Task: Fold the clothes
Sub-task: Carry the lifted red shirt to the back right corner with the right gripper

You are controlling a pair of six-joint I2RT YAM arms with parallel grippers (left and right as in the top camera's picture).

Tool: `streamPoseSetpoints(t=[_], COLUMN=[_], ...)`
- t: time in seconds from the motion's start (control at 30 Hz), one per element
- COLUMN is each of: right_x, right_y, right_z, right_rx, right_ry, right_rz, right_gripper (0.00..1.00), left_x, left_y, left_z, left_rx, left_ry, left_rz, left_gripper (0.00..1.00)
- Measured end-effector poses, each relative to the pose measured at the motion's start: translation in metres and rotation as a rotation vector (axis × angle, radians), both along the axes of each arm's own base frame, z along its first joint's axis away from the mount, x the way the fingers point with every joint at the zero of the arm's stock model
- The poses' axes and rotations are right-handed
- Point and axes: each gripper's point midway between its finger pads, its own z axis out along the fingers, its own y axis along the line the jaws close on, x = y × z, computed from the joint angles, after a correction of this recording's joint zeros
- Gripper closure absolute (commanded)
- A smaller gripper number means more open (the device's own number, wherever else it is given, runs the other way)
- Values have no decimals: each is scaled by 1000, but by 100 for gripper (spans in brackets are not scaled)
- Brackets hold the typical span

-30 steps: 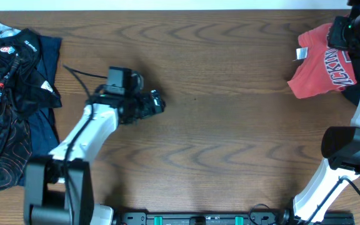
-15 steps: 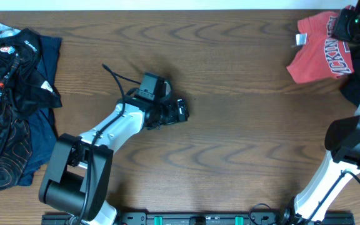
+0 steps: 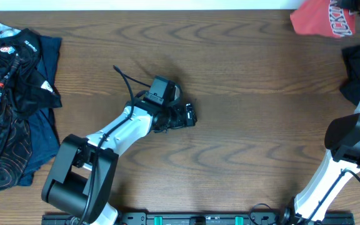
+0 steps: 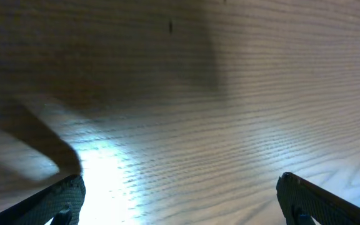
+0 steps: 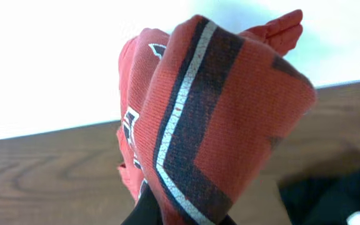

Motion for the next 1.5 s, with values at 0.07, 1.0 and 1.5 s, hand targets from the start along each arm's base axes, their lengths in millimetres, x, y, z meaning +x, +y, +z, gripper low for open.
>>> streamPoseSetpoints(t=[0.07, 1.0, 1.5], right_x=[1, -42, 23], right_y=[-5, -149, -42], right_z=[4, -129, -96], right_rx=[2, 265, 217], right_ry=[-20, 180, 16], right_rz=[-1, -136, 198], right_gripper=[99, 99, 99], left_x=[-2, -6, -6], left_y=[-2, -8, -8], left_z=[0, 3, 3], left_rx=[-7, -48, -51], left_ry=[7, 49, 53], left_rz=[0, 27, 31], left_gripper=[1, 1, 1])
